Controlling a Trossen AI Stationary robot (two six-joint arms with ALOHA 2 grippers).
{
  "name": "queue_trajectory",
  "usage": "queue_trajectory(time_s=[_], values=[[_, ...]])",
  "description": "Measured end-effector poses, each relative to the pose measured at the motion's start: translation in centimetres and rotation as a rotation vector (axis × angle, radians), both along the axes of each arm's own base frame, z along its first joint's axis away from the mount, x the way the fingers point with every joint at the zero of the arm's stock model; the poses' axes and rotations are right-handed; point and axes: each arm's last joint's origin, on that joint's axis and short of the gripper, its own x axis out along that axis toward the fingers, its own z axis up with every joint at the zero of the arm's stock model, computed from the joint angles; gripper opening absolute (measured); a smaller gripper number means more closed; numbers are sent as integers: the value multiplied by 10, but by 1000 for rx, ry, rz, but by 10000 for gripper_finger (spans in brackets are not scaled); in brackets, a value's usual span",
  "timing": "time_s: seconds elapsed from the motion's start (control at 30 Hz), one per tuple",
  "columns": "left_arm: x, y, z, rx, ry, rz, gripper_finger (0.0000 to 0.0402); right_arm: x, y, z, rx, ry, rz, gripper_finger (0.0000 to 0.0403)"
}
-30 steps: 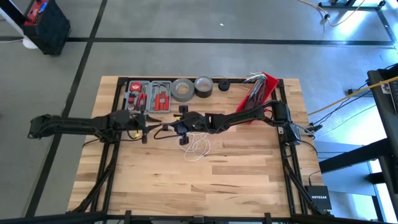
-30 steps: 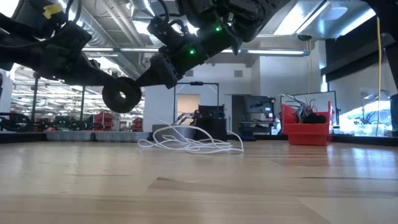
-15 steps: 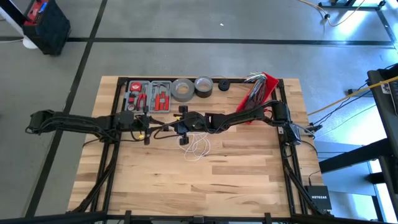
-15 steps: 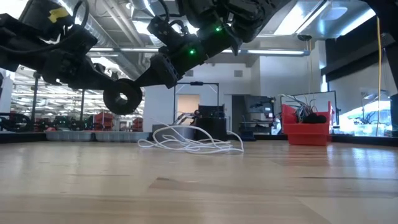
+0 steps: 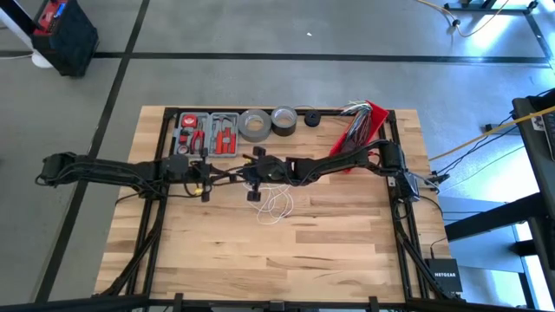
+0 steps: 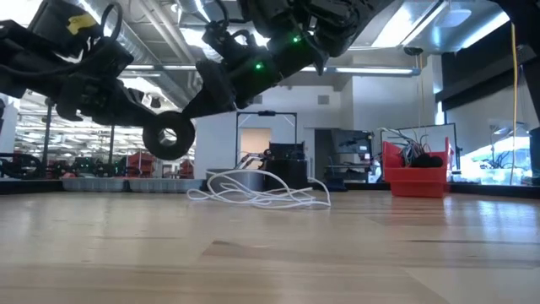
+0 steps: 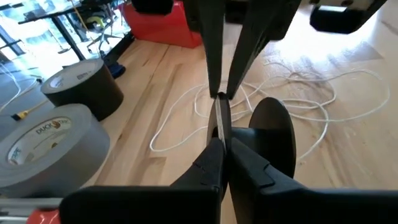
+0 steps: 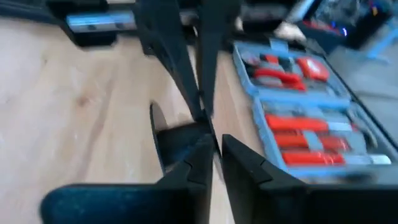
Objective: Coil cords
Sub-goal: Coil the white wire on the black spool
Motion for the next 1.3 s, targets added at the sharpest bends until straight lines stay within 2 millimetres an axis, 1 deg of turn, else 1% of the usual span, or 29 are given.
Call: queue_trajectory(time_s=[0.07, 0.2, 0.3, 0.37, 0.43, 0.53, 0.63, 0.7, 0.8, 0.9, 1.0, 1.1, 1.3], values=[[0, 0, 2, -9, 7, 3, 3, -6, -1, 11, -23, 25, -46, 58], [2, 2, 15, -31, -3, 62, 2, -25, -2, 39, -22, 97, -88, 90], [1, 3, 23, -45, -13, 116, 2, -40, -1, 50, 33, 175, -109, 108], [0, 3, 30, -54, -52, 144, 2, -45, -1, 53, 73, 192, -111, 115], [-1, 4, 38, -42, -109, 179, 2, -45, -1, 53, 85, 197, -110, 117], [-3, 7, 54, -11, -236, 275, 1, -39, 1, 45, 76, 186, -106, 116], [-6, 10, 67, 31, -341, 339, 1, -31, 0, 35, 27, 153, -135, 115], [-7, 11, 71, 30, -386, 361, 1, -25, -2, 33, -21, 99, -182, 115], [-7, 12, 71, 10, -394, 372, 0, -17, -5, 28, -98, 43, -261, 115], [-7, 12, 71, -16, -404, 375, 0, -12, -6, 20, -154, 26, -266, 115], [-7, 12, 69, -21, -391, 374, 0, -8, -6, 18, -172, -6, -271, 114], [-7, 12, 66, -30, -358, 375, 0, -7, -7, 14, -199, 0, -296, 114], [-7, 12, 66, -48, -365, 375, 0, -7, -7, 14, -202, 0, -301, 114]])
